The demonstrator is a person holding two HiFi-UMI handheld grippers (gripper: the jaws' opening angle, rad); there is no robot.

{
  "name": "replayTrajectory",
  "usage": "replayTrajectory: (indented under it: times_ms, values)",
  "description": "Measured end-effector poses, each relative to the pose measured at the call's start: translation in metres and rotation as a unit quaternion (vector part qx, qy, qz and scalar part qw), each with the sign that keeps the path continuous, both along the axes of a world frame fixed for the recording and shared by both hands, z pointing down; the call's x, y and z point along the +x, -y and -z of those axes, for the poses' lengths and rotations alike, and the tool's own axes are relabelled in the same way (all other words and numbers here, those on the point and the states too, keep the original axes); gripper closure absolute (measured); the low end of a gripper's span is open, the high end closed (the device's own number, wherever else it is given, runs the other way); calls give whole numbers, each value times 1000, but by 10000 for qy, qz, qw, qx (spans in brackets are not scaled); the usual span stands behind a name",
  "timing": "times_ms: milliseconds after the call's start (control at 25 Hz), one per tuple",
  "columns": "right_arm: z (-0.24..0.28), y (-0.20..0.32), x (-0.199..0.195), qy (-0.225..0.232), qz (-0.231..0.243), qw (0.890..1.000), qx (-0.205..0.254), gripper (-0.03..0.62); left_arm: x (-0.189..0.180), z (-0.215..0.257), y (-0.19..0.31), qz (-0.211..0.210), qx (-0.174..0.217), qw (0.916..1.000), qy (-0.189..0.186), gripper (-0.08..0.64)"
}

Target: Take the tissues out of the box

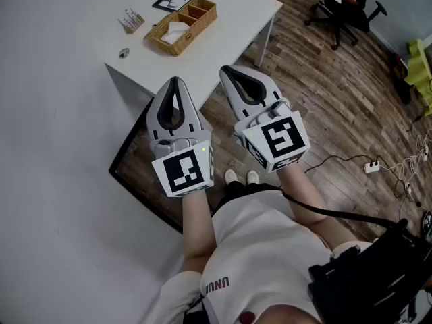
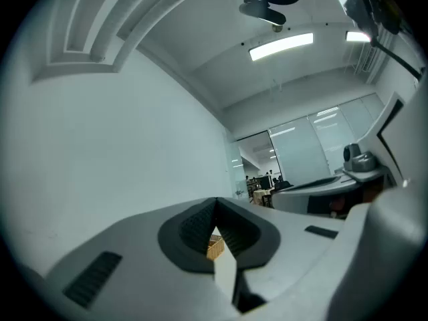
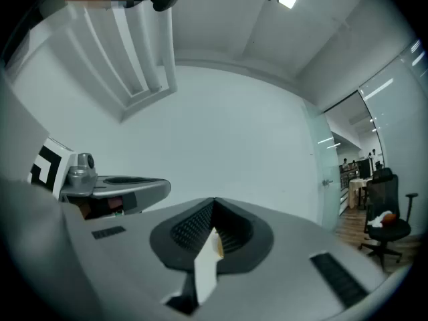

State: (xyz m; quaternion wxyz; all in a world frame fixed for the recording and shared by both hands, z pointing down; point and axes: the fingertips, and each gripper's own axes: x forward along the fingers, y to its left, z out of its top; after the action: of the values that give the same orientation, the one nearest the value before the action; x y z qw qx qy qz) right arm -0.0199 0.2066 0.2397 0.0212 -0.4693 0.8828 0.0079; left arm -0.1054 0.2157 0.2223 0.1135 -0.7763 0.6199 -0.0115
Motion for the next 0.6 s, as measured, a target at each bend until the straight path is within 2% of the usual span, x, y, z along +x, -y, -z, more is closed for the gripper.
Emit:
replayTrajectory:
  times_ms: [120, 240, 600]
  values:
    - [0, -1, 2, 6, -29, 10000, -5, 573, 1, 2, -2, 17, -13, 9999, -132, 548]
    - [1, -2, 2, -7, -31, 10000, 0, 573, -1, 2, -3, -9, 29, 10000, 14, 548]
    - [4, -2, 0, -53, 3, 10000, 71, 572, -2, 2, -2, -17, -22, 10000, -15, 548]
